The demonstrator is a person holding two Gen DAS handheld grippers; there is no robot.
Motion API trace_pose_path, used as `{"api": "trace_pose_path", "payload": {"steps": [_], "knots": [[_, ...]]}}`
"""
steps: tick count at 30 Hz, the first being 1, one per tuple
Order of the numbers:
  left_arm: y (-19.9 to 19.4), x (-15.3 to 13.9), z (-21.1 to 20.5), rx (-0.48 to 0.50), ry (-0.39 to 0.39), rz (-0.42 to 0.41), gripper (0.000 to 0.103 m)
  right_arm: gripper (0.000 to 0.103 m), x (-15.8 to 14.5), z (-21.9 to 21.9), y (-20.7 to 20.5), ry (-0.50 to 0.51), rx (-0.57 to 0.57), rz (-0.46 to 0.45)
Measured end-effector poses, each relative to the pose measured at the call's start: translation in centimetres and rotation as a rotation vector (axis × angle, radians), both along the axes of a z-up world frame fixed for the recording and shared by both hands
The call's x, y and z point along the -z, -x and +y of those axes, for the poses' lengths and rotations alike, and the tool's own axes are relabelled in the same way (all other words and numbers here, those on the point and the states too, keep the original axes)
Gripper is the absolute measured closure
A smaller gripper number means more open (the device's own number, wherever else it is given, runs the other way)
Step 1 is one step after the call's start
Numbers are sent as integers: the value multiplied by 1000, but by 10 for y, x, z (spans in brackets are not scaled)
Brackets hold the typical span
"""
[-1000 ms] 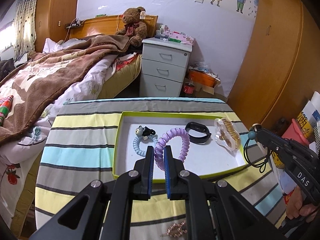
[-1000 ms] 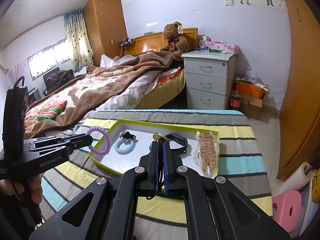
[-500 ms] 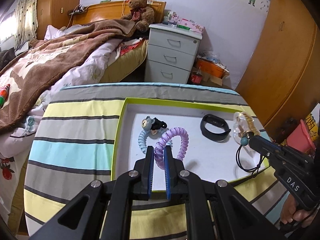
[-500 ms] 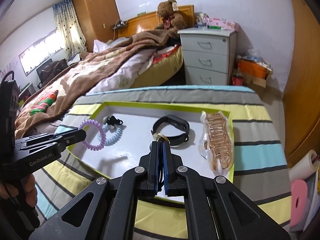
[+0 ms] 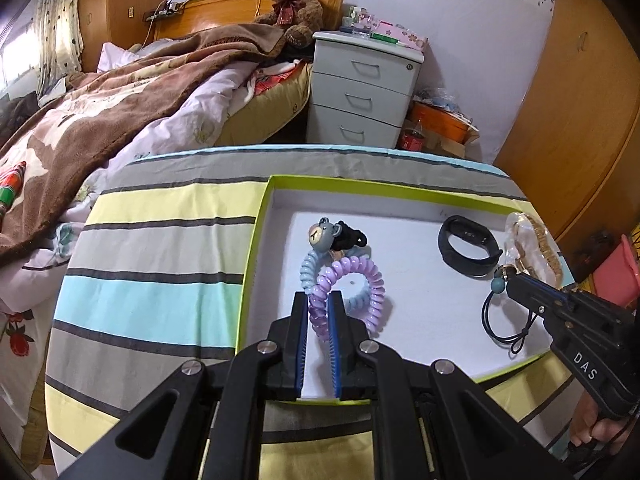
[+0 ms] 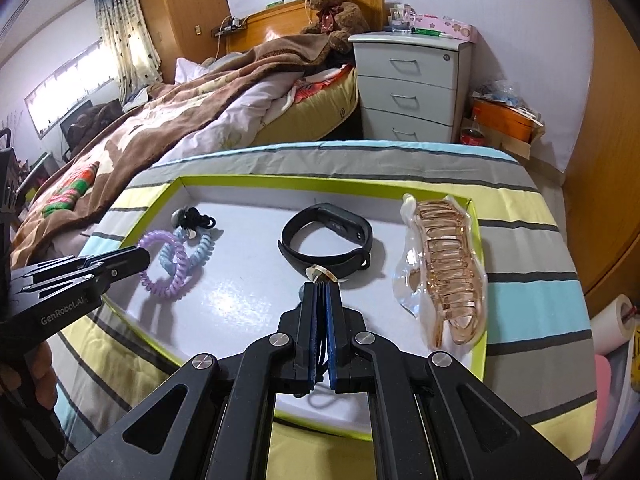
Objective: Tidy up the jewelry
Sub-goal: 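Release the purple coil tie with left tool while right releases the cord tie in the box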
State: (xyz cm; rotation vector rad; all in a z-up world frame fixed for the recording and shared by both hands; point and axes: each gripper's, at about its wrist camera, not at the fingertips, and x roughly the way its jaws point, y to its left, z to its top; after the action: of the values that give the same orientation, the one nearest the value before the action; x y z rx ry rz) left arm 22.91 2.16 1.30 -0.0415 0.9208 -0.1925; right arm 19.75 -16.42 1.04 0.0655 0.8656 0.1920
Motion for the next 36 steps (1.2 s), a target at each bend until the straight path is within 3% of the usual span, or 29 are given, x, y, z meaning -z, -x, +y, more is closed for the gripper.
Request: {"api": "trace_pose_path", "payload": {"steps": [21, 36], "knots": [[-7, 11, 3, -23, -11, 39, 91, 98, 8, 3, -5, 41, 16, 12], [-5, 10, 3, -27, -13, 36, 70, 90, 3, 2, 0, 46, 34, -6]]}}
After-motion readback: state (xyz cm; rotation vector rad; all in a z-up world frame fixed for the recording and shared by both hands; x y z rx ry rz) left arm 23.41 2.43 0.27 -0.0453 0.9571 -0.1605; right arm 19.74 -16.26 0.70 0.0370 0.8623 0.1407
